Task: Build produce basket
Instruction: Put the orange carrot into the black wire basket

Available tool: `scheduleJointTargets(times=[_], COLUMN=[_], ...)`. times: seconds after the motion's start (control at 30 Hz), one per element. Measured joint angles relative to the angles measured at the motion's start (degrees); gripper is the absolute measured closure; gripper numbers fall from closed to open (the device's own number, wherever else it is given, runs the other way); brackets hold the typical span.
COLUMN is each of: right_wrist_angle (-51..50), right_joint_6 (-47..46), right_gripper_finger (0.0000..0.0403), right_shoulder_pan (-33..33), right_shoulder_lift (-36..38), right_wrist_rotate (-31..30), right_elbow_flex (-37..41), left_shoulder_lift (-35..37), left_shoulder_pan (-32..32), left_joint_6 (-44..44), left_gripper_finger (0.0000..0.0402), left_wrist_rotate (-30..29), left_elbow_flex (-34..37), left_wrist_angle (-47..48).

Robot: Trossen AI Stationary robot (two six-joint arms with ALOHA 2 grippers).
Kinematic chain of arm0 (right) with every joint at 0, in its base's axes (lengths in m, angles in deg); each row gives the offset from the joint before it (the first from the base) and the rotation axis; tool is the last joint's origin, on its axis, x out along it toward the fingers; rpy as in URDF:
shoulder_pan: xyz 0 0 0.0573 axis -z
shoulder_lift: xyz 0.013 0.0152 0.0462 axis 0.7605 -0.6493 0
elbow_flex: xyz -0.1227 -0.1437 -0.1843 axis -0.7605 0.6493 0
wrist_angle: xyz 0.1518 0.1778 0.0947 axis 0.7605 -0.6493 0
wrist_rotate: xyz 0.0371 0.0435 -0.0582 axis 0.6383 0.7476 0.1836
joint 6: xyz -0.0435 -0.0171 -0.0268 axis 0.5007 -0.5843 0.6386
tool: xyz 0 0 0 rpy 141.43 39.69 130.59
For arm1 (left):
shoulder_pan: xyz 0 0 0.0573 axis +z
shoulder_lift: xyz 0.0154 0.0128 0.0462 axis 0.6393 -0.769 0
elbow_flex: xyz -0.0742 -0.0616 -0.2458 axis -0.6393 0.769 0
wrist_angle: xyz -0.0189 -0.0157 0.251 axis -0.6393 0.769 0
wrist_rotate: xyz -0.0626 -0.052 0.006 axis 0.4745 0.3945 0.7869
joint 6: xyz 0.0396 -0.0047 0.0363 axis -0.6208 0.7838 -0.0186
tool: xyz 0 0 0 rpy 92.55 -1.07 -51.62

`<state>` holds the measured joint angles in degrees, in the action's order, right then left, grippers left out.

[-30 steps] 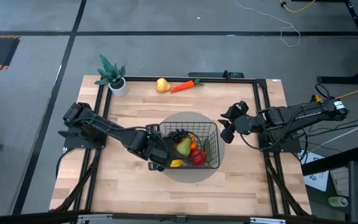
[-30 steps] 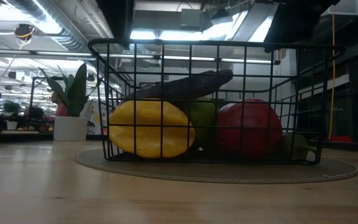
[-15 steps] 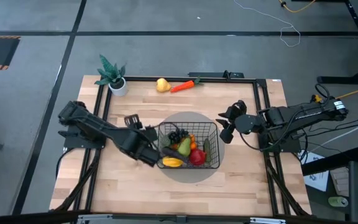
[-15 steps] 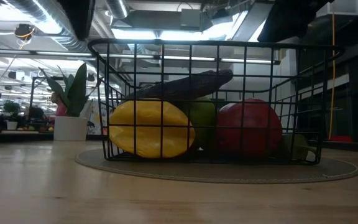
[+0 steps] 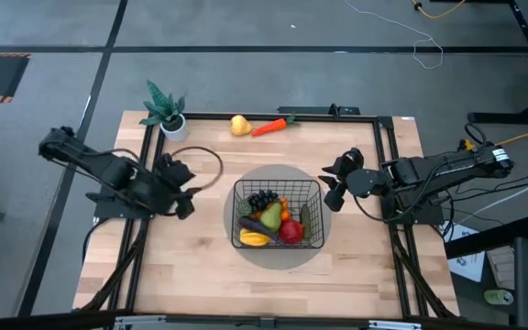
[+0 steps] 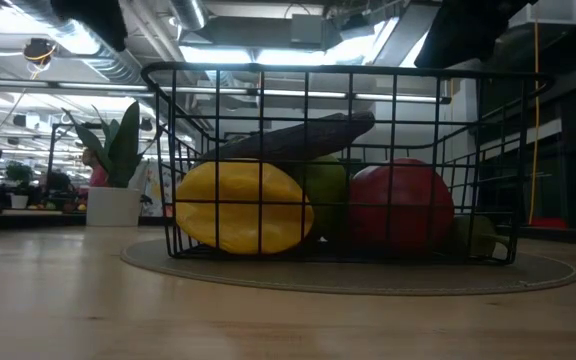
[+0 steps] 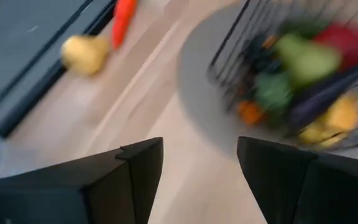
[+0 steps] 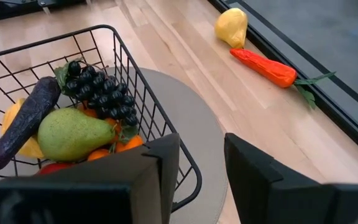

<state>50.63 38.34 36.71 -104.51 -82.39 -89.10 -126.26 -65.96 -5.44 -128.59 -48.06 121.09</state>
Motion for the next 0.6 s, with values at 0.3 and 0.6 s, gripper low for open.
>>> scheduleJointTargets(times=[0.3,0.6], right_wrist_angle=[-0.04,-0.07], right_joint_6=[0.04,0.04], right_gripper_finger=[0.0284,0.0284], right_shoulder_pan=[0.0,0.02], right_shoulder_lift=[0.0,-0.02], right_wrist_rotate=[0.0,0.0], right_elbow_flex=[0.0,0.0], left_shoulder_lift=[21.29,35.32], left_shoulder_pan=[1.92,9.93], left_joint_6=[-16.76,-25.86], left_gripper_finger=[0.0207,0.0207], left_wrist_rotate=[2.61,18.58], left_elbow_flex=[28.74,50.72], left_wrist_angle=[-42.09,-78.46])
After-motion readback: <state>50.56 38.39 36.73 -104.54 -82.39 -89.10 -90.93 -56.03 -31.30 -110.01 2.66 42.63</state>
